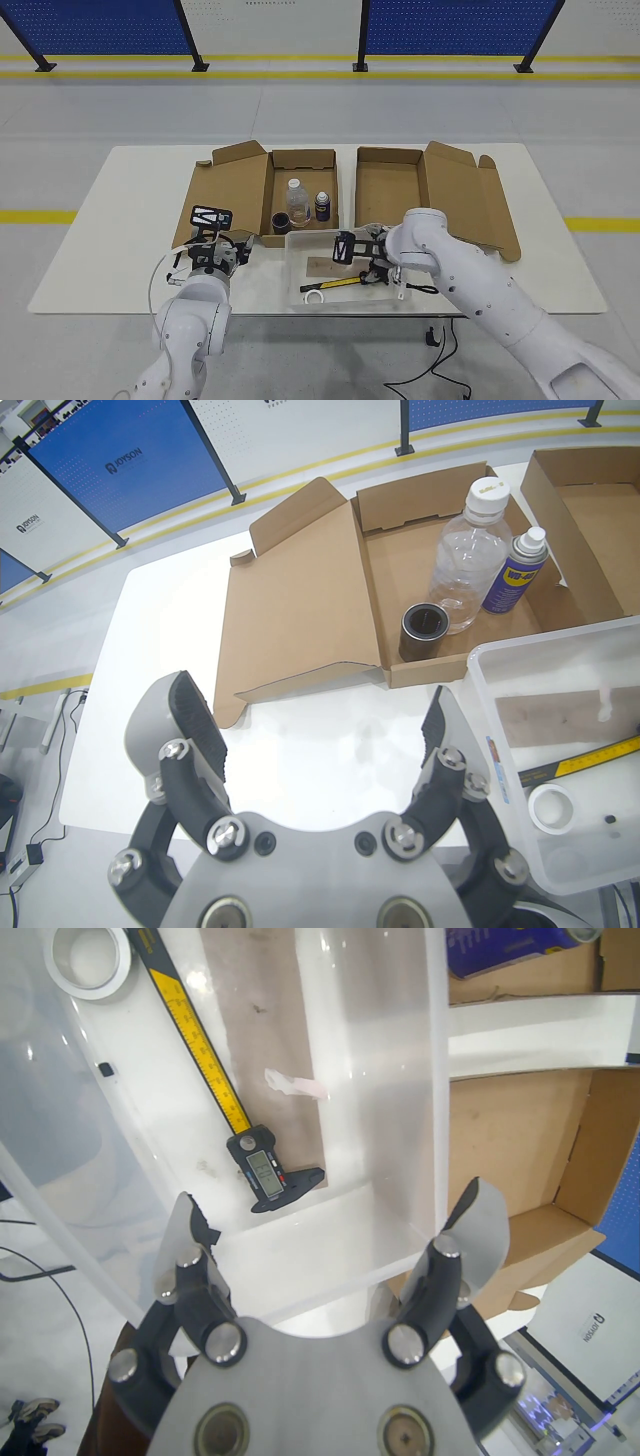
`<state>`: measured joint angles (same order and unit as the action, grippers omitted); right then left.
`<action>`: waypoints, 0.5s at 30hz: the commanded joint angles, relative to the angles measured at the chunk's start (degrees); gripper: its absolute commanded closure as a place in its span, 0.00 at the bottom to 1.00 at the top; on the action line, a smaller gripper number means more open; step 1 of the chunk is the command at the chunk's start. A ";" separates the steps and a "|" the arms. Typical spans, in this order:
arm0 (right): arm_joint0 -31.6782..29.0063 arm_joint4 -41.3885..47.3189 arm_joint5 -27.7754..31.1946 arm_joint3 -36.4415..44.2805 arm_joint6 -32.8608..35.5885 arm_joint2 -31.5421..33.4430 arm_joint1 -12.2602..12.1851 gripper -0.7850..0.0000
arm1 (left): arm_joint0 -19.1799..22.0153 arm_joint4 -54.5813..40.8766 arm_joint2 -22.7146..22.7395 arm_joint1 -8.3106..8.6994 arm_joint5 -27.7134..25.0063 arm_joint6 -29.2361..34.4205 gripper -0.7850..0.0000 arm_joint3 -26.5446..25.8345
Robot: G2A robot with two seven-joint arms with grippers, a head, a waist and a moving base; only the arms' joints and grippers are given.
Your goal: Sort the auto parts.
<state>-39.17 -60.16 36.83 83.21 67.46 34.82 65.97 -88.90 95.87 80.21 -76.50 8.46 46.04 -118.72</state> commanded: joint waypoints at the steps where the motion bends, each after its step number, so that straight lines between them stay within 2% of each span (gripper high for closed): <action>1: 2.16 1.94 -0.51 -1.12 0.51 -3.33 -0.10 0.00 | 0.00 0.00 0.00 0.00 0.00 0.00 0.00 0.00; 7: 6.29 7.63 -1.48 -2.89 1.47 -9.77 -0.45 0.02 | 0.00 0.00 0.00 0.00 0.00 0.00 0.00 0.00; 10: 7.22 9.03 -1.81 -3.81 1.80 -11.34 -0.59 0.13 | 0.00 0.00 0.00 0.00 0.00 0.00 0.00 0.00; 11: 7.39 9.32 -1.78 -3.99 1.77 -11.58 -0.61 0.12 | 0.00 0.00 0.00 0.00 0.00 0.00 0.00 0.00; 12: 7.59 9.81 -1.67 -4.31 1.66 -11.86 -0.64 0.16 | 0.00 0.00 0.00 0.00 0.00 0.00 0.00 0.00; 13: 7.77 10.17 -1.52 -4.57 1.50 -12.15 -0.65 0.35 | 0.00 0.00 0.00 0.00 0.00 0.00 0.00 0.00; 14: 8.01 10.31 -1.34 -4.92 1.33 -12.69 -0.63 0.41 | 0.00 0.00 0.00 0.00 0.00 0.00 0.00 0.00; 15: 8.14 10.32 -1.27 -5.06 1.25 -12.98 -0.59 0.42 | 0.00 0.00 0.00 0.00 0.00 0.00 0.00 0.00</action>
<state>-31.18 -49.84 35.47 78.32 68.81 22.16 65.34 -88.90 95.87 80.21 -76.50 8.46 46.04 -118.72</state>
